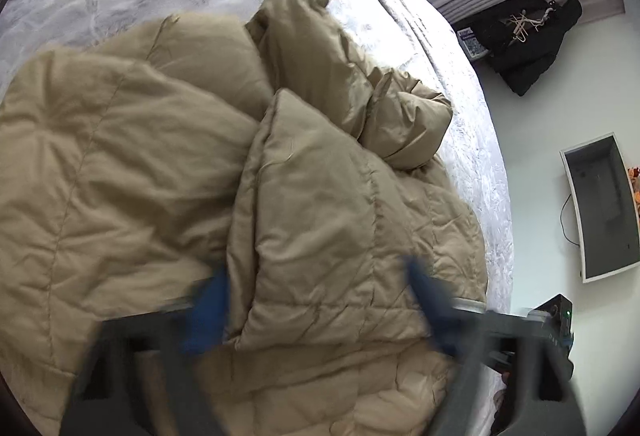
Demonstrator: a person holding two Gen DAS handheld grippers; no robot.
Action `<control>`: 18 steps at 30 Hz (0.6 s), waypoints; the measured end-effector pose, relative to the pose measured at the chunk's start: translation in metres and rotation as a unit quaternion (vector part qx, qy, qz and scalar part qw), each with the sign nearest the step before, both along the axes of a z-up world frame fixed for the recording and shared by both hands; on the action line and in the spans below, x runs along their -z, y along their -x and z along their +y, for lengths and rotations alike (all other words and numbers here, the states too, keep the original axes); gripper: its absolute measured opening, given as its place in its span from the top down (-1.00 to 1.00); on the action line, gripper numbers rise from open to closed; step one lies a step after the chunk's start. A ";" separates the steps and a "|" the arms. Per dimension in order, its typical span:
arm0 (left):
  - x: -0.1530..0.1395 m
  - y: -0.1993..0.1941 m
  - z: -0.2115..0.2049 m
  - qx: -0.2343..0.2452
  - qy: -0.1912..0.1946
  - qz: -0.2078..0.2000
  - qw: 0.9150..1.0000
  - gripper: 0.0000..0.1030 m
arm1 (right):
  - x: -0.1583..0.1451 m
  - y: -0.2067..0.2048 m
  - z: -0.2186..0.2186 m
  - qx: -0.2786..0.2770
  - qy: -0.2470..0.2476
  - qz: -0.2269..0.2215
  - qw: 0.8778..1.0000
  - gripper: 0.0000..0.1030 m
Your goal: Fold large clothes
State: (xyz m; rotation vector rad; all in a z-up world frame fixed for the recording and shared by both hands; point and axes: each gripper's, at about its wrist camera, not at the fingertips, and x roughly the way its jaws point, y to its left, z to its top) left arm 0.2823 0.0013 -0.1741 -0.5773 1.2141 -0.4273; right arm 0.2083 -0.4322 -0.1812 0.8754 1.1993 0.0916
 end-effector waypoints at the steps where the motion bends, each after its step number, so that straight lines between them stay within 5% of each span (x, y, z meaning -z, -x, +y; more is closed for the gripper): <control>1: -0.001 -0.002 -0.001 0.001 -0.003 -0.002 1.000 0.84 | 0.003 0.002 -0.016 0.039 -0.023 -0.005 0.999 -0.39; 2: -0.003 -0.001 0.001 -0.001 0.000 -0.005 1.000 0.84 | 0.004 0.002 -0.027 0.072 -0.035 -0.011 0.997 -0.30; 4: -0.013 0.008 0.007 -0.003 0.001 -0.029 1.000 0.84 | 0.007 0.001 -0.042 0.112 -0.042 -0.018 0.993 0.31; 5: -0.016 0.013 0.011 -0.001 -0.004 -0.038 0.999 0.84 | 0.009 0.001 -0.045 0.121 -0.040 -0.016 0.992 0.80; 11: 0.006 0.032 0.034 -0.002 -0.047 -0.012 0.999 0.82 | 0.015 -0.009 -0.011 0.066 0.014 -0.009 0.998 0.84; 18: -0.005 0.044 0.058 -0.016 -0.102 -0.006 0.995 0.78 | 0.030 -0.015 -0.011 0.082 -0.007 0.004 0.997 0.83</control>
